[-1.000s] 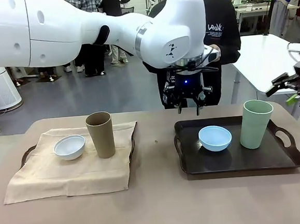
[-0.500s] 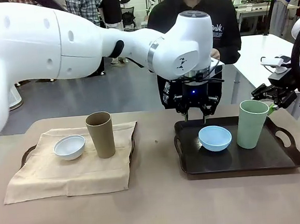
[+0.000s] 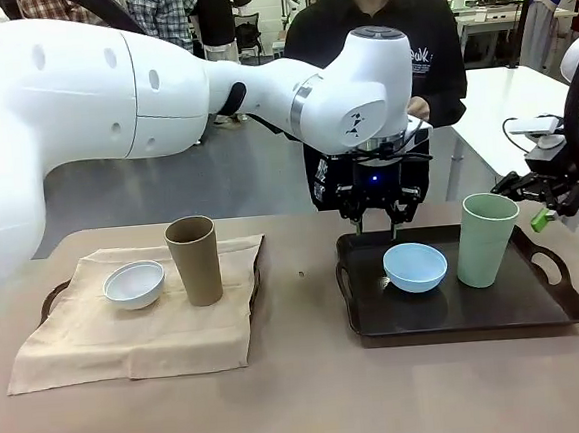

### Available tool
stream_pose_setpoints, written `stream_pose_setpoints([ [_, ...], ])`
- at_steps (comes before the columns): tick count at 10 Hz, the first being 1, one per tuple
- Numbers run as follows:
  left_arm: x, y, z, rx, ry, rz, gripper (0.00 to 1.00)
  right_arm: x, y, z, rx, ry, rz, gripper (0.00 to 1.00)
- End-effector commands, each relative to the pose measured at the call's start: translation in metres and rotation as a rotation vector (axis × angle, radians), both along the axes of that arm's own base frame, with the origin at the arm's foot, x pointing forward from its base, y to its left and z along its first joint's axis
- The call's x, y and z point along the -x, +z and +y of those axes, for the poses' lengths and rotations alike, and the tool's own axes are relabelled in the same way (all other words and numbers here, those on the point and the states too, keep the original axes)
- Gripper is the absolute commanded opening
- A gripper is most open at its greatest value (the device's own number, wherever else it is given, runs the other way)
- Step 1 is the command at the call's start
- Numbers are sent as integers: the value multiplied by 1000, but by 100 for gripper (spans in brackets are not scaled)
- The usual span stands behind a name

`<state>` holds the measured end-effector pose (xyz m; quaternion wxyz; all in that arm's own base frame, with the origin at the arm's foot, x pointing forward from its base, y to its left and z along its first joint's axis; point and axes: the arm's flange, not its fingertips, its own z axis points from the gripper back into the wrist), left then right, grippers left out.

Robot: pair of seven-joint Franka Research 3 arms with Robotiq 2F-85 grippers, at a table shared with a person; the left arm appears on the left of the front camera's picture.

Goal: Set up a tray with a mat and arrange the tableware.
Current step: Pick up the Picnic Bowl and Reusable plastic cup from the Handle tray in front of the human's position and hold them in the air.

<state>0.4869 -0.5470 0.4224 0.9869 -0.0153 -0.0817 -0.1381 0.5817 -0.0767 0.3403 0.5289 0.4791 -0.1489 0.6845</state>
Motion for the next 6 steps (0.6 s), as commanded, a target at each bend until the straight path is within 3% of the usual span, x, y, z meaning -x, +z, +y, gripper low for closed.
stream_pose_setpoints([
  [1, -9, 1, -7, -10, 22, 12, 63, 10, 1, 2, -9, 50, -11, 100],
  [6, -11, -14, -10, -10, 2, 18, 63, 17, -10, 31, -11, 24, -40, 100],
])
